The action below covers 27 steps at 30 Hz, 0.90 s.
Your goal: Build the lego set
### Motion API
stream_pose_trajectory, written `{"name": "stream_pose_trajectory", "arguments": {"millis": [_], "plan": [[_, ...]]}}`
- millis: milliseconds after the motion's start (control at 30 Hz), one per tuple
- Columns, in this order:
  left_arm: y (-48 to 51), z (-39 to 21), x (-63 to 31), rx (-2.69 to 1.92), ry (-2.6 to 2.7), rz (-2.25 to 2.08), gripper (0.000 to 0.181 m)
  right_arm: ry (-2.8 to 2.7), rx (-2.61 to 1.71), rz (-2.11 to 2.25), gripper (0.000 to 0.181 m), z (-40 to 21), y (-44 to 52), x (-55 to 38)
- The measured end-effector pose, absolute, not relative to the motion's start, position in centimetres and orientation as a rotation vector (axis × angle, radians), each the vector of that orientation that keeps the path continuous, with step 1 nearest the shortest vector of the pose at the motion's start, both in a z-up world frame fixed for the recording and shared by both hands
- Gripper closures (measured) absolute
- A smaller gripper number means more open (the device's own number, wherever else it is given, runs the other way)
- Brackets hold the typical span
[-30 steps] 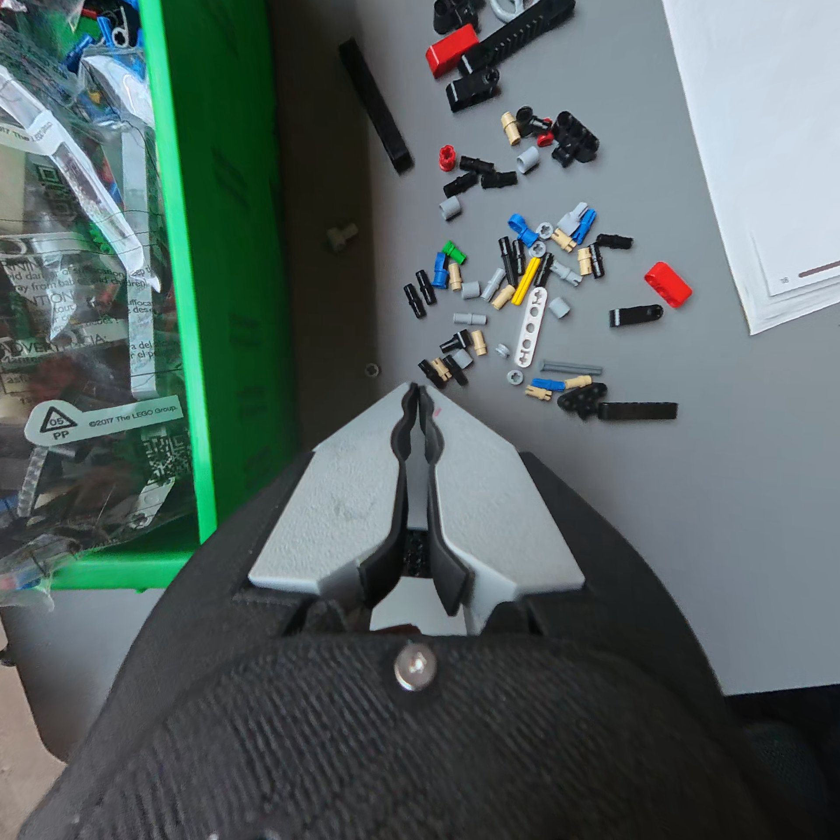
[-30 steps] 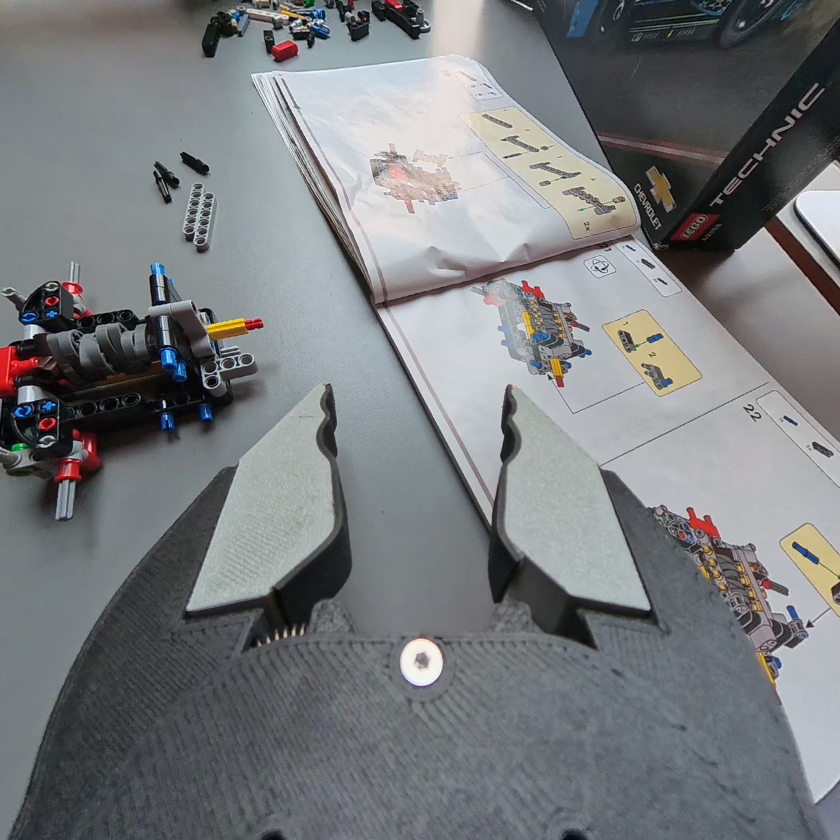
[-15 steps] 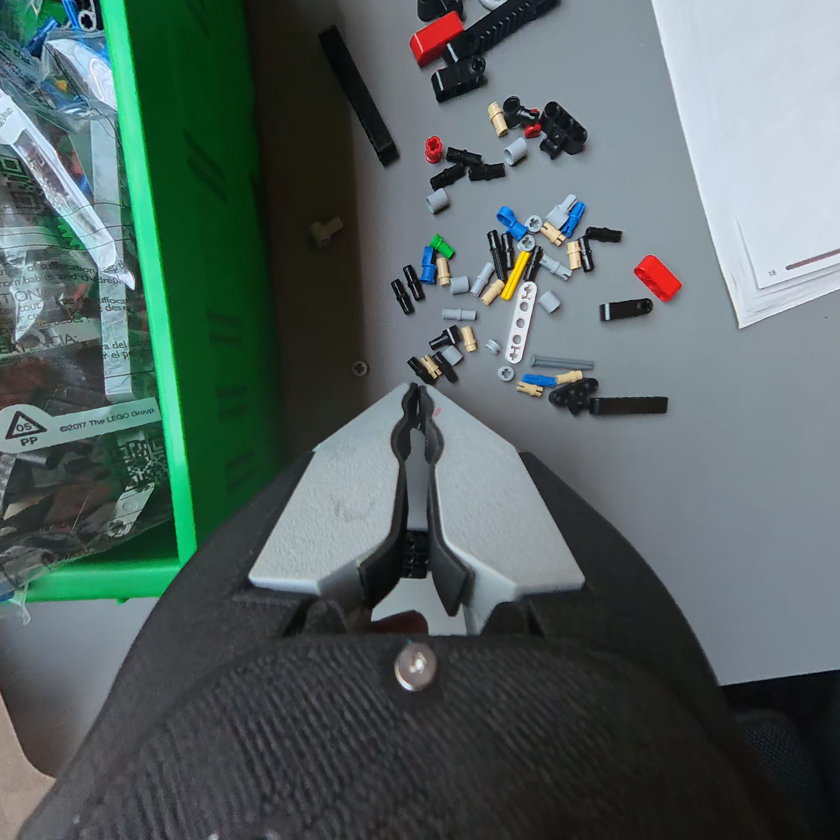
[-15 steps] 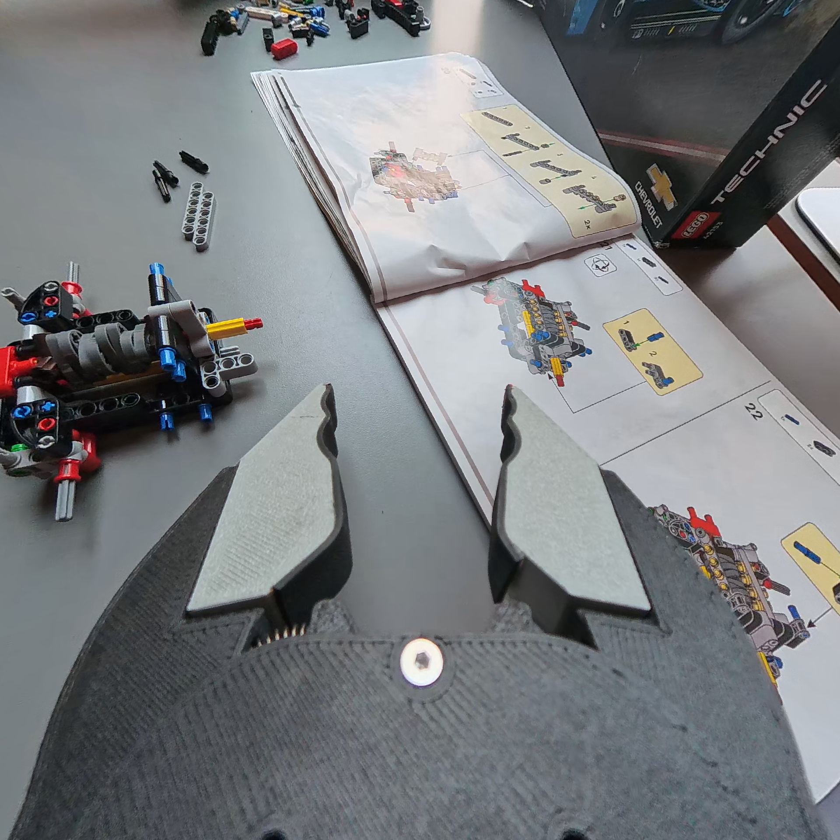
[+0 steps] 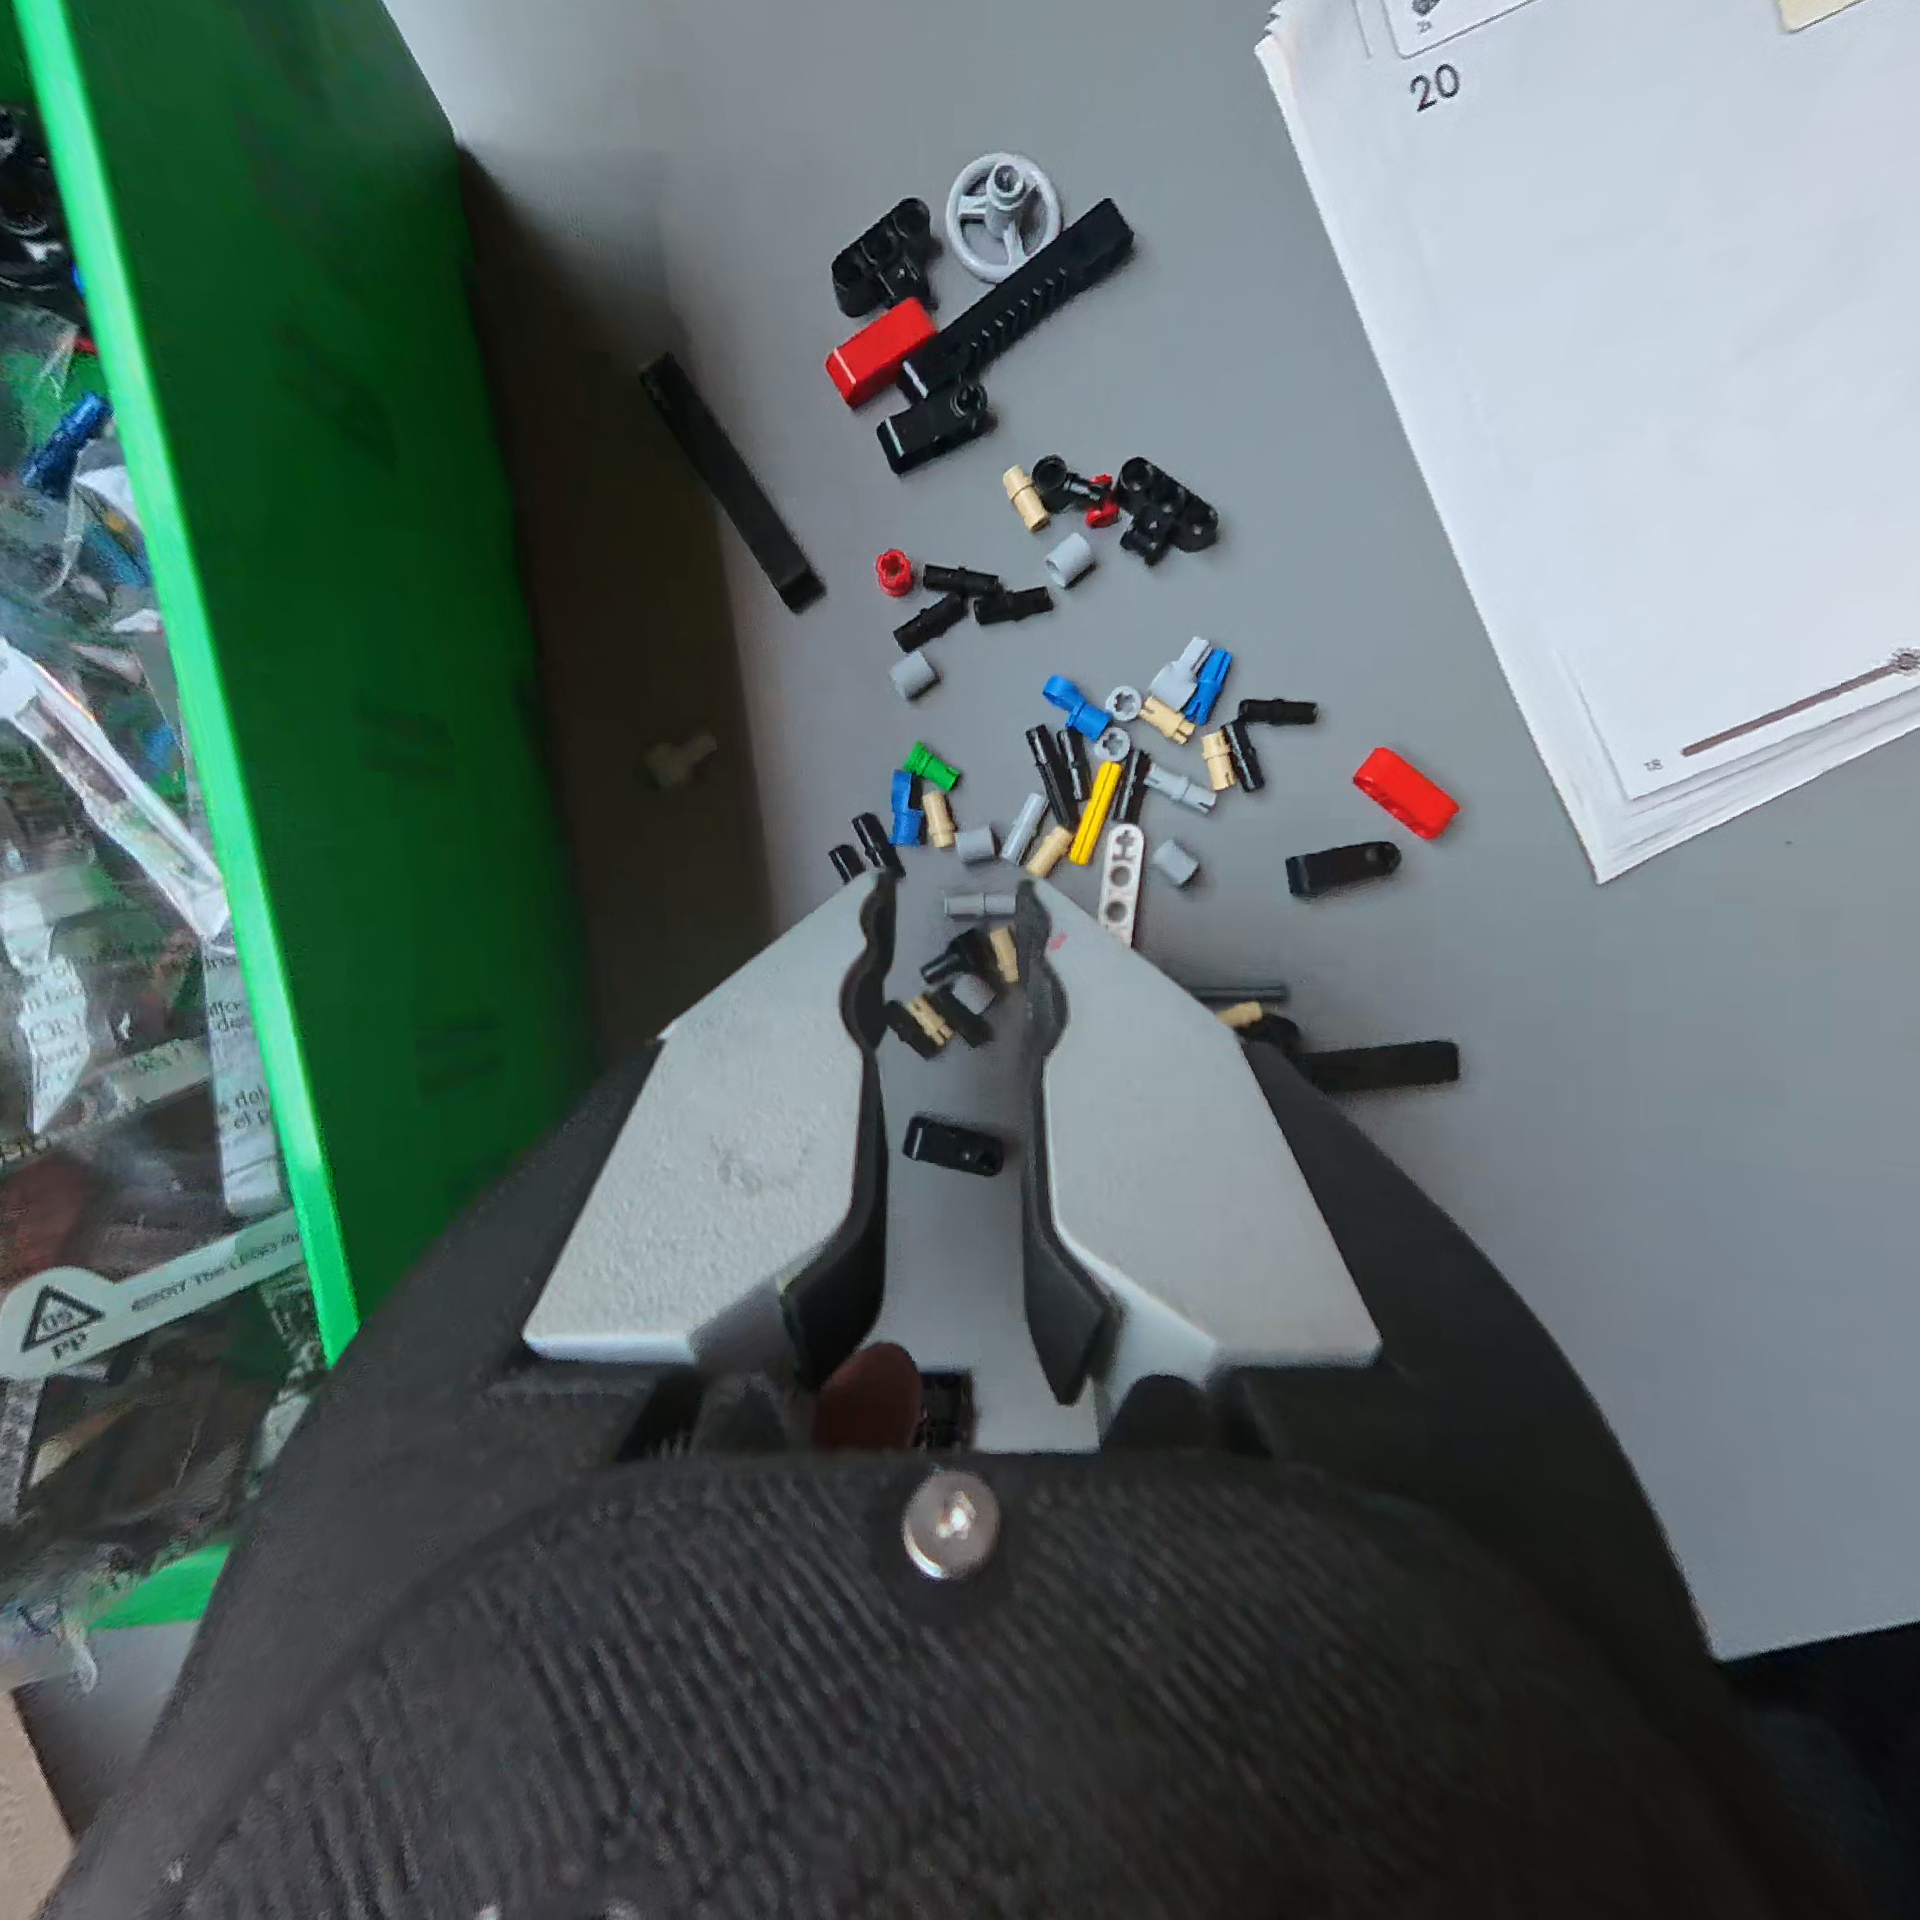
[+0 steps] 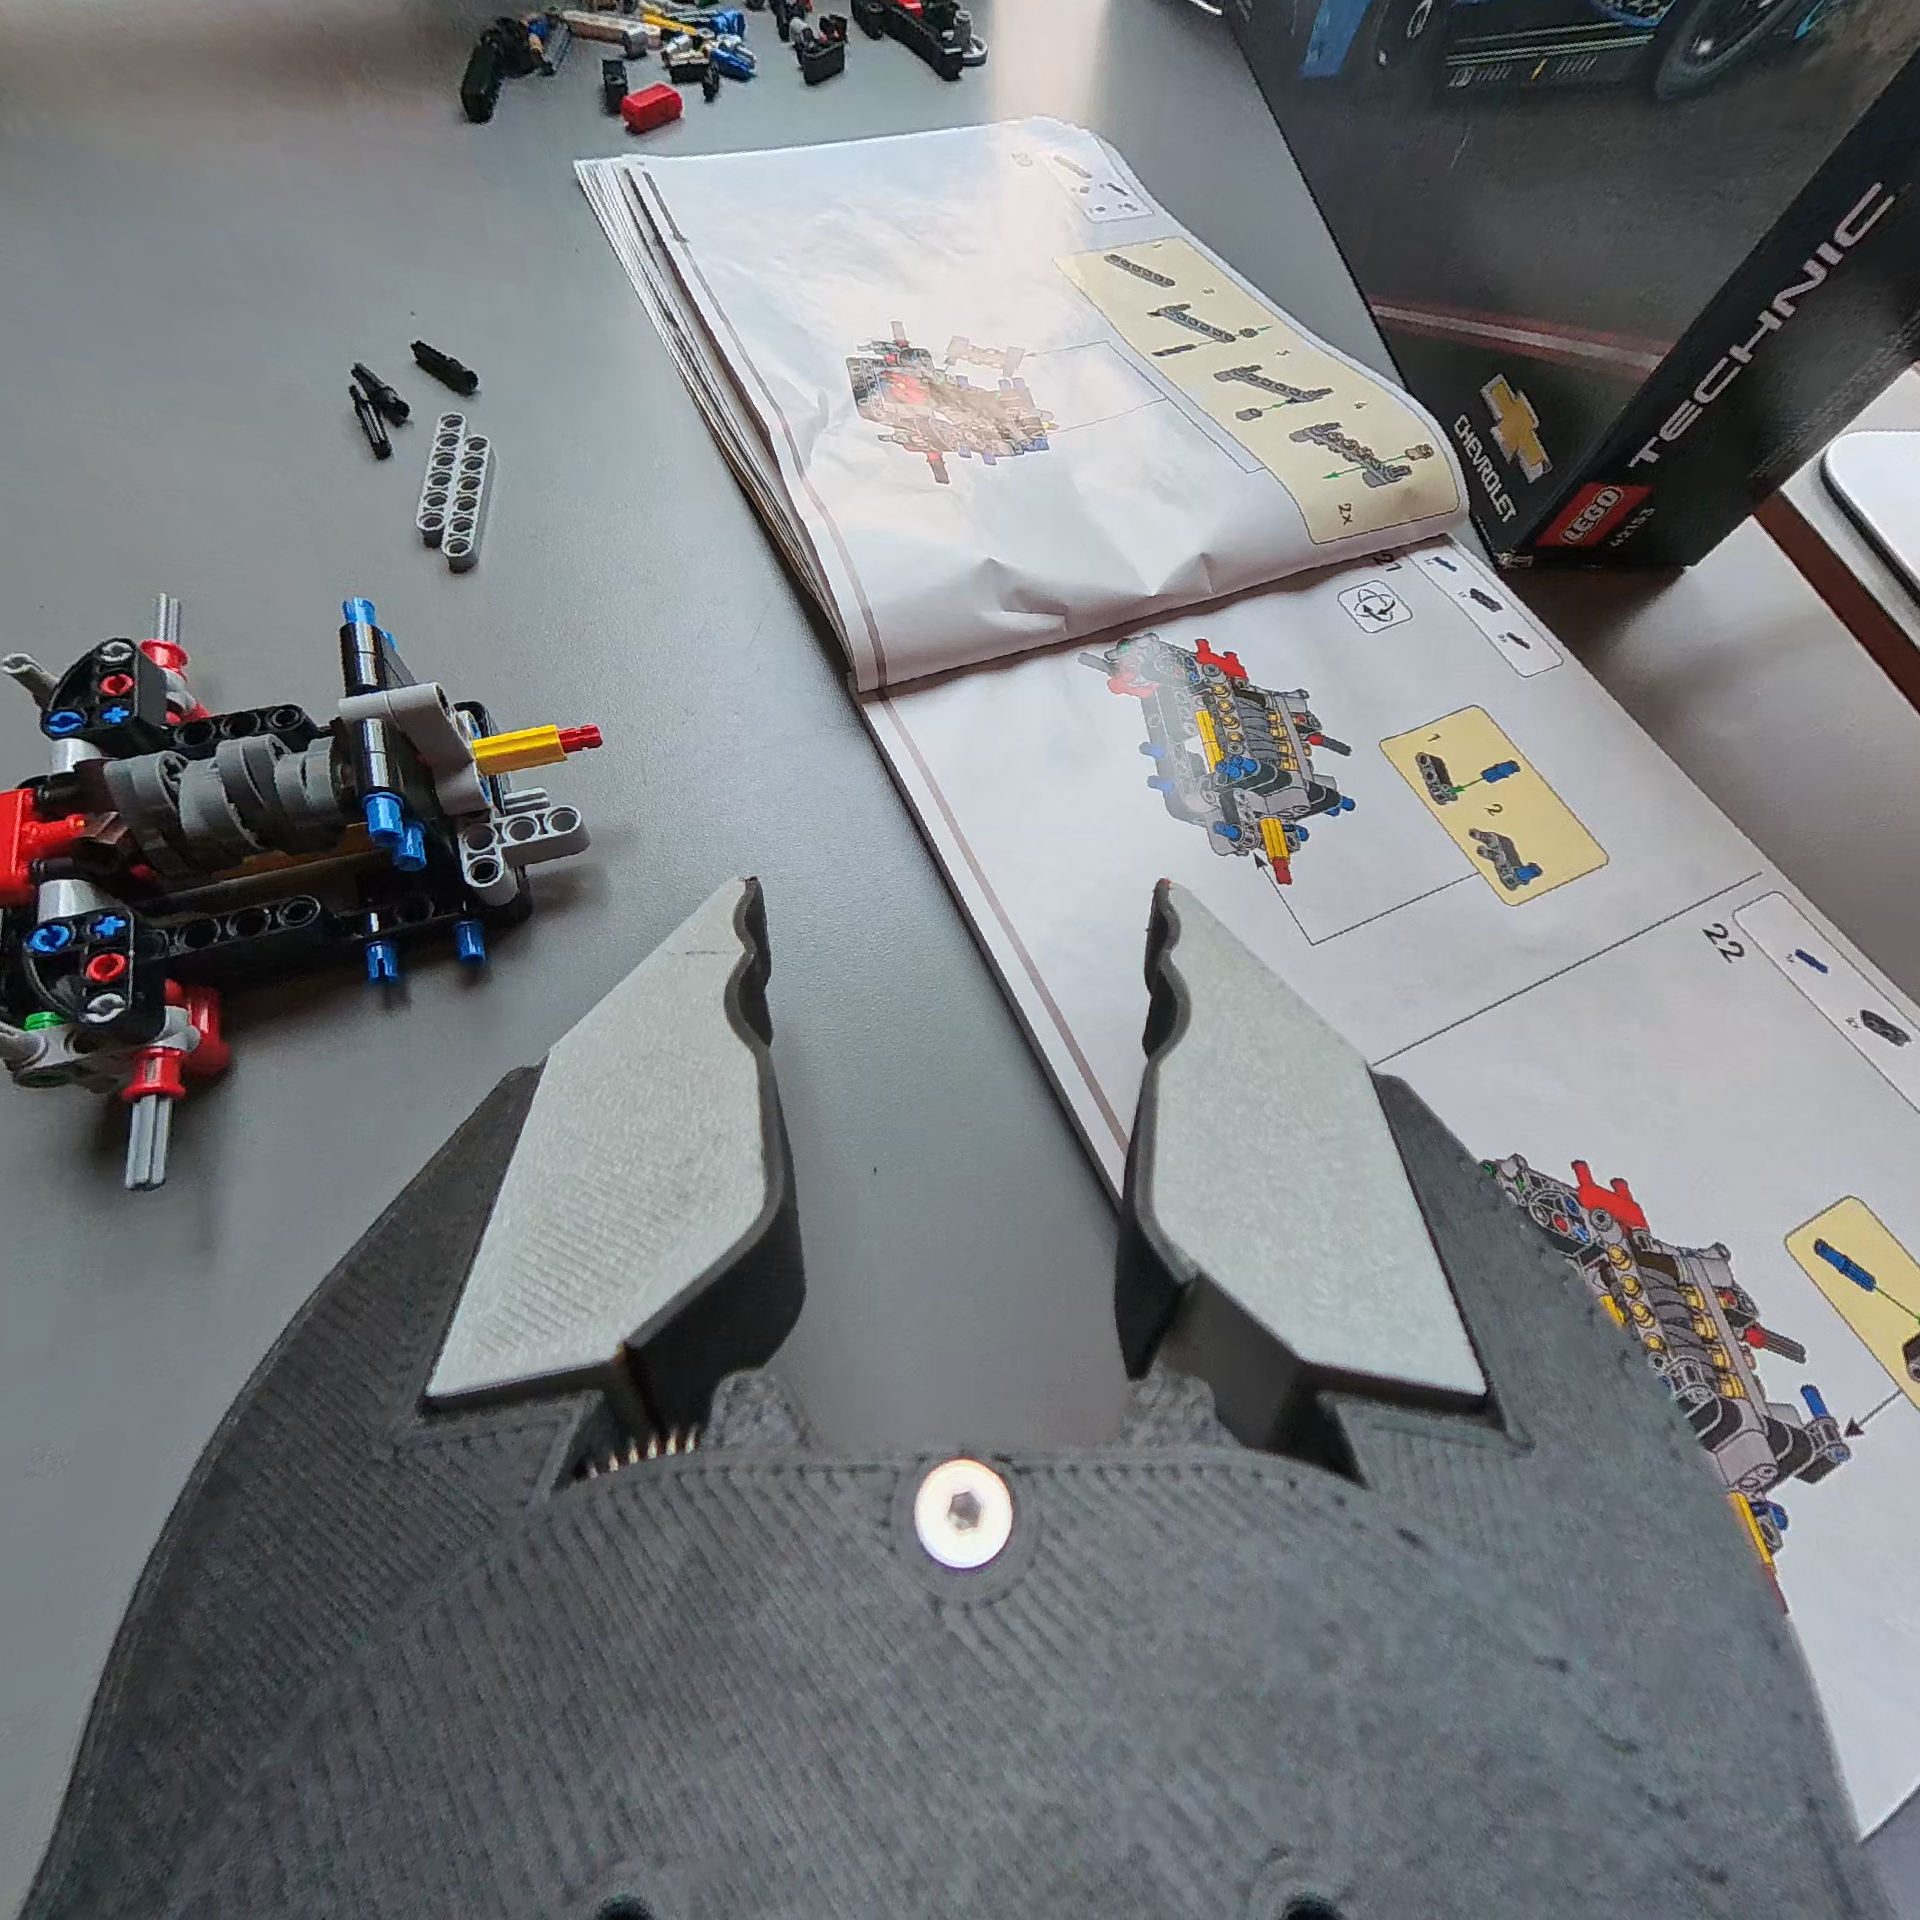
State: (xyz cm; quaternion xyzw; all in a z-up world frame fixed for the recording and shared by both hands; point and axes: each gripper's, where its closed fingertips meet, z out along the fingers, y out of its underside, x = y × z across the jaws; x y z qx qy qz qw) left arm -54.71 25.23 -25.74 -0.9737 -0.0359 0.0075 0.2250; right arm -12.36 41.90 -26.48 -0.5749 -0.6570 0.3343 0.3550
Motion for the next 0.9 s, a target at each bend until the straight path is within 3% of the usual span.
{"name": "stream_pose_trajectory", "arguments": {"millis": [333, 900], "plan": [[27.3, -25.4, -55.4, -2.682, -0.105, 0.064, 0.147, -1.698, -1.483, 0.87, 0.111, -26.4, 41.9, -12.4], [26.5, -26.4, -54.9, -2.764, -0.029, 0.084, 0.176, -1.701, -1.481, 0.867, 0.111, -26.5, 41.8, -12.4]]}}
